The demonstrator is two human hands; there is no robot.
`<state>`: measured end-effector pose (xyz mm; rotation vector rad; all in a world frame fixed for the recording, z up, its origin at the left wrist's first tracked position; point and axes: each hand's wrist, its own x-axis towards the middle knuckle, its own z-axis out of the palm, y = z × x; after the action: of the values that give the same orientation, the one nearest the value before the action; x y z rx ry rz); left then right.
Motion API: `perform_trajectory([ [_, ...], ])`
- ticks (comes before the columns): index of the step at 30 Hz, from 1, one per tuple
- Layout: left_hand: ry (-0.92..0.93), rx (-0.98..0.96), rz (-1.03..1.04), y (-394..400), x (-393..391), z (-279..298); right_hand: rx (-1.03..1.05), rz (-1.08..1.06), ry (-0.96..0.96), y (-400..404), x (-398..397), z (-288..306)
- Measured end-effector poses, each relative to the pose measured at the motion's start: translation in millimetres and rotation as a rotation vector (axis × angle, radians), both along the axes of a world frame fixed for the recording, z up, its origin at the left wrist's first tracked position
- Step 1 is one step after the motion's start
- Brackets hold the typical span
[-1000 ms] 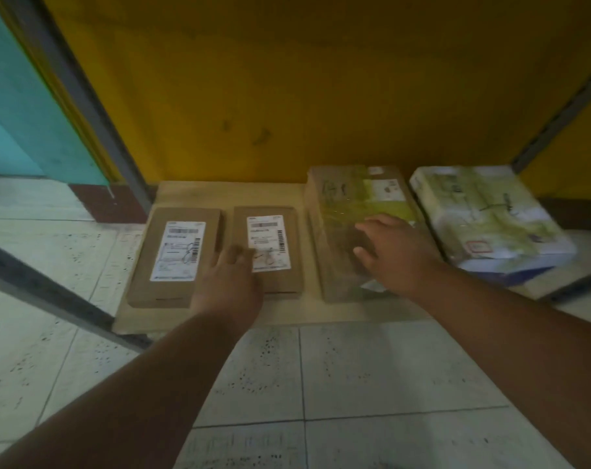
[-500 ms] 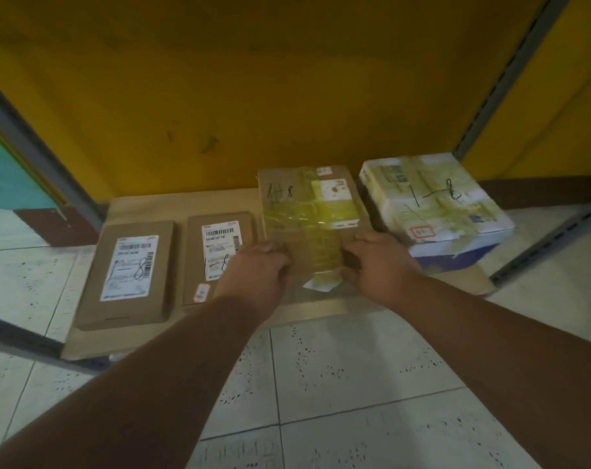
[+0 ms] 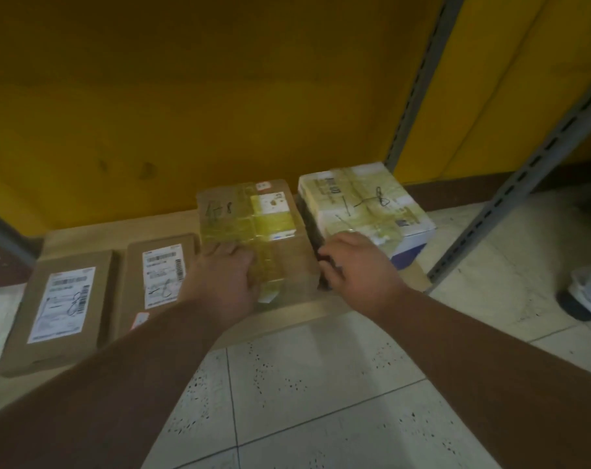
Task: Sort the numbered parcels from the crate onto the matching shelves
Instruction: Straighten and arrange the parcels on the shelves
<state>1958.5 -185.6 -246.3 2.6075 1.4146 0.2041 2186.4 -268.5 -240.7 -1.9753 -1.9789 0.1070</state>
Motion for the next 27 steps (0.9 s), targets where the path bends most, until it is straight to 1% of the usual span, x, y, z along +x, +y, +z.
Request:
perform_trajectory([
  [2,-0.061,-0.060,-0.094,-3.0,36.2,8.6,0.069,-0.098,-0.012,-10.5,35.3,10.7],
  [3,-0.092,-0.094,-0.131,-3.0,55.3,12.5,0.049,-0.153,-0.024,-11.2,51.4,15.4],
  [5,-0.138,-0.134,-0.161,-0.4,90.5,16.6,-0.100,-0.264,-0.075,-5.6,79.8,20.7],
  [7,-0.107,-0.170,-0.158,3.3,119.0,14.3,-0.285,-0.352,-0.125,4.1,106.1,17.8],
  [9,-0.060,-0.215,-0.145,7.6,137.2,7.6,-0.421,-0.370,-0.148,10.4,123.5,11.3],
  [10,-0.058,-0.229,-0.138,8.5,142.3,5.0,-0.446,-0.371,-0.136,10.9,127.7,8.4],
  [12,-0.101,-0.215,-0.125,7.9,146.3,0.5,-0.435,-0.391,-0.094,5.0,127.1,6.5],
  [15,-0.156,-0.183,-0.113,4.4,143.6,-5.5,-0.372,-0.401,-0.157,-7.2,117.1,9.0],
  [17,-0.179,-0.186,-0.109,2.2,143.4,-7.2,-0.363,-0.398,-0.141,-11.1,115.6,9.2],
  [20,-0.180,-0.183,-0.114,-0.9,145.1,-7.4,-0.382,-0.387,-0.123,-11.4,120.5,11.6],
  [24,-0.204,-0.156,-0.120,-2.7,143.7,-10.8,-0.387,-0.388,-0.160,-11.9,121.8,13.8],
  [27,-0.196,-0.151,-0.113,-4.1,146.7,-8.8,-0.409,-0.385,-0.153,-11.2,122.1,10.4],
])
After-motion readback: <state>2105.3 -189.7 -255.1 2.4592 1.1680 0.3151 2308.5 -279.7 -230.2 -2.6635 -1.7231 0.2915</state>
